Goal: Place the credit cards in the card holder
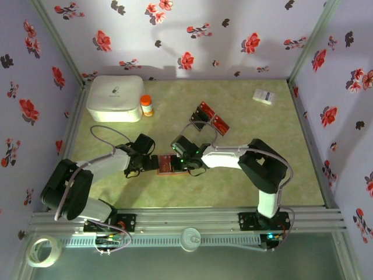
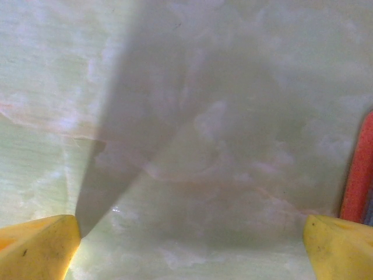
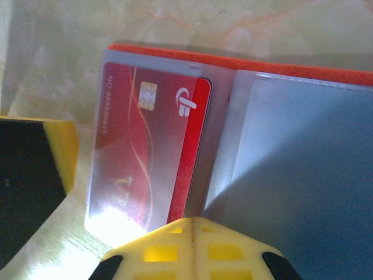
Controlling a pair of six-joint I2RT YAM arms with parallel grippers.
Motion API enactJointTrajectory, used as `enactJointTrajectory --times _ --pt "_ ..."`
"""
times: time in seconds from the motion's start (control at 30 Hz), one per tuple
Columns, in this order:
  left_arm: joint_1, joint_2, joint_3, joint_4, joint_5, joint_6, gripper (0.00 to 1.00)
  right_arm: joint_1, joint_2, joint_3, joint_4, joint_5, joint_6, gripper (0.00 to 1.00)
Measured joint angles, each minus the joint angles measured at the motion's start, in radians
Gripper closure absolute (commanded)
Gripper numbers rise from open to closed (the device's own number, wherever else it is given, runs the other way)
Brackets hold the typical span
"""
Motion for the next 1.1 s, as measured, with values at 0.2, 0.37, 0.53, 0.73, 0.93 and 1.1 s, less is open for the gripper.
enactJointTrajectory --times 0.2,0.37,0.53,0.73,0.93,1.1 --pt "0.0 0.005 0.002 0.0 -0.001 0.003 0.0 0.0 0.025 0.028 0.0 -0.019 -0.001 1.0" --pt "-0.004 0.011 0.003 0.0 -0.009 0.003 0.0 0.0 0.046 0.058 -0.021 -0.036 -0.01 1.0" --pt "-0.008 0.011 0.003 0.0 -0.012 0.003 0.0 0.0 0.055 0.082 -0.055 -0.042 -0.02 1.0" --pt "-0.01 0.011 0.003 -0.001 -0.016 0.003 0.0 0.0 0.051 0.089 -0.079 -0.043 -0.031 0.99" --pt "-0.01 -0.01 0.005 -0.014 -0.016 0.002 0.0 -0.002 -0.037 0.083 -0.113 -0.036 -0.037 0.85" --pt "-0.01 -0.072 0.024 -0.06 -0.032 0.002 0.0 -0.029 -0.211 0.025 -0.125 -0.005 -0.044 0.67"
